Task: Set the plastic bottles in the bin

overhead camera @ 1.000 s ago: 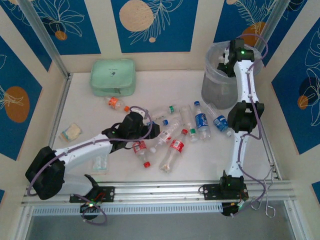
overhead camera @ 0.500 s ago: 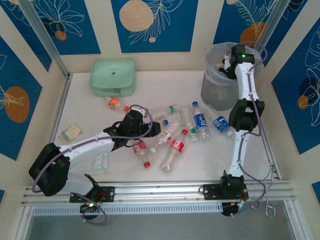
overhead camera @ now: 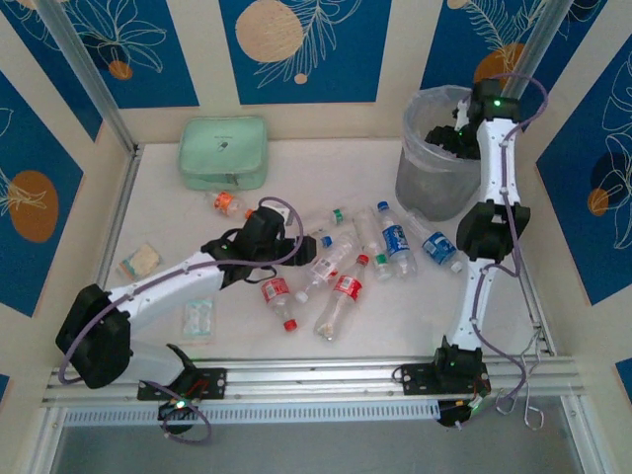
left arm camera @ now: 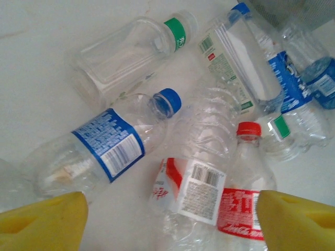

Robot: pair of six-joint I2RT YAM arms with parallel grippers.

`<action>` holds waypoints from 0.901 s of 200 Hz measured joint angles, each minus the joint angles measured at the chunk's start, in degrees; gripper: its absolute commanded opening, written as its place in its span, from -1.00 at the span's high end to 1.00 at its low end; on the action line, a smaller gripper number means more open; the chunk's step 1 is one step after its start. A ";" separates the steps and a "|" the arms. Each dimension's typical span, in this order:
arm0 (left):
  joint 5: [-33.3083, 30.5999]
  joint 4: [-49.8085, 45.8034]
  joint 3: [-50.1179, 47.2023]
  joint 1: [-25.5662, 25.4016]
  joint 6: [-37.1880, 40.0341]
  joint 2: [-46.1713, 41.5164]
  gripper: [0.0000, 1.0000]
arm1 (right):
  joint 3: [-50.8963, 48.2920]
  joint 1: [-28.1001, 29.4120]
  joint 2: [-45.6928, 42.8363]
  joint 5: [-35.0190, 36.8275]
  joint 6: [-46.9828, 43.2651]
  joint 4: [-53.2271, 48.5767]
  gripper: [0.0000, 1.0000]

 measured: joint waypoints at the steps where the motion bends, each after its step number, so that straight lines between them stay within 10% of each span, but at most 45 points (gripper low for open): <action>1: -0.02 -0.26 0.07 0.00 0.11 -0.02 -0.81 | 0.00 0.00 -0.26 0.04 0.11 -0.02 -0.98; 180: 11.30 -10.75 25.27 9.70 35.10 23.61 -1.00 | -48.89 14.93 -55.08 -5.20 11.10 20.13 -0.98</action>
